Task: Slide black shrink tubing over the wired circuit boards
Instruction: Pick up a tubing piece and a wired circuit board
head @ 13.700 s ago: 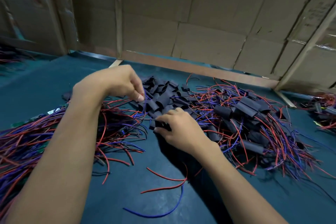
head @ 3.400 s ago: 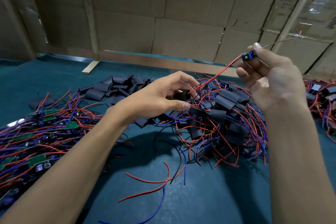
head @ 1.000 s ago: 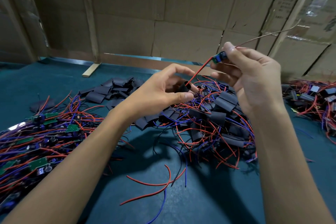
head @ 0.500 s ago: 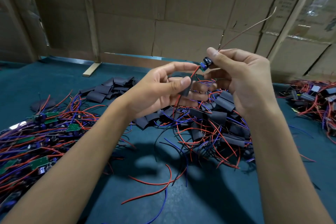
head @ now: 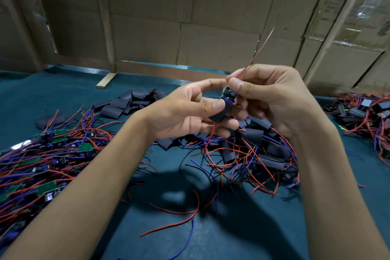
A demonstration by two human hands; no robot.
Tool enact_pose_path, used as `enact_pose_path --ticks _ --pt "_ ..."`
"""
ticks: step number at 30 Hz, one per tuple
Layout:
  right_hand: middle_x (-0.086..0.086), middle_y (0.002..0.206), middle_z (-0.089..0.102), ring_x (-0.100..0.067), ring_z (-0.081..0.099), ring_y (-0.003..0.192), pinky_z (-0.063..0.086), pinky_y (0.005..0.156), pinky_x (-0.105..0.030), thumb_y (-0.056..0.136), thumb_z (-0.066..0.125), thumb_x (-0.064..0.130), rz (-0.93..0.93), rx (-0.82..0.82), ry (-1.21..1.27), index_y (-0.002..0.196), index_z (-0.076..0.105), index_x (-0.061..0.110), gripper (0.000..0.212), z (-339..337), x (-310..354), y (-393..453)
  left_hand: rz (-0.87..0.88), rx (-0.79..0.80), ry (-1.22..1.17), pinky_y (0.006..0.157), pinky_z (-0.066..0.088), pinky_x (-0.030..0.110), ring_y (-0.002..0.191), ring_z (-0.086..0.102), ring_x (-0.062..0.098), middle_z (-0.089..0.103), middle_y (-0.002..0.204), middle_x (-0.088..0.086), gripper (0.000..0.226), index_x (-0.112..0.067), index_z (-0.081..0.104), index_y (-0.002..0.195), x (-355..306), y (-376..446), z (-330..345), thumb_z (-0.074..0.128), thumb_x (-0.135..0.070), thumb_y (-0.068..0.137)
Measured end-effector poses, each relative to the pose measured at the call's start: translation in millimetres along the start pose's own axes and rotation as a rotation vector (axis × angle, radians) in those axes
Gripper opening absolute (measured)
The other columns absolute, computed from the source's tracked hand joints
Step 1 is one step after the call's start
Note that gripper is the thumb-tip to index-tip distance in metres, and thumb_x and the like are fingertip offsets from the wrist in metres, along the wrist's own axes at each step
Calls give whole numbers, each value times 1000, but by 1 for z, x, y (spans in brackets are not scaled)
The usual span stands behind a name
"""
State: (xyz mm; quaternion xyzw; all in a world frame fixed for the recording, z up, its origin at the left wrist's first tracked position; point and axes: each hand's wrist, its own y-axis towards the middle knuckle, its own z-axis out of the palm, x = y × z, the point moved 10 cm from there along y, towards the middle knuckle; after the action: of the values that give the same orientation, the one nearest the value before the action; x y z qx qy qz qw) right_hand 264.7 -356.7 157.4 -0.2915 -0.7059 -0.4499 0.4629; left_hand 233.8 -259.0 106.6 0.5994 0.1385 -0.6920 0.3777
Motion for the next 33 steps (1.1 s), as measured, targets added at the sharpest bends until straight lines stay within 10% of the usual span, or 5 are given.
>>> enact_pose_path --ticks 11,24,29,33 --pt "-6 77 75 -10 60 58 48 54 -20 71 84 30 -89 56 -6 82 80 19 16 14 8 -1 23 49 -82 81 60 39 93 73 27 69 111 21 66 -9 35 149 -4 -4 2 66 -15 91" --pt "-7 89 78 -15 63 63 41 44 -23 76 84 15 104 -12 -36 97 81 14 21 6 -26 8 -49 -344 58 49 49 17 75 73 13 74 94 4 50 -11 54 139 -4 0 -35 57 -32 94" --pt "-8 75 71 -16 59 58 38 41 -22 81 74 4 166 -273 159 86 76 8 7 -29 -34 7 -229 -449 309 70 60 36 90 75 32 75 104 19 50 -18 51 128 -2 -8 -51 45 -57 98" --pt "-8 74 69 -11 58 55 44 44 -19 85 72 11 301 -531 12 88 73 6 5 -96 -55 -11 -567 -580 1208 97 51 38 106 67 17 70 115 -6 60 -31 56 124 -23 -51 -107 52 -74 83"
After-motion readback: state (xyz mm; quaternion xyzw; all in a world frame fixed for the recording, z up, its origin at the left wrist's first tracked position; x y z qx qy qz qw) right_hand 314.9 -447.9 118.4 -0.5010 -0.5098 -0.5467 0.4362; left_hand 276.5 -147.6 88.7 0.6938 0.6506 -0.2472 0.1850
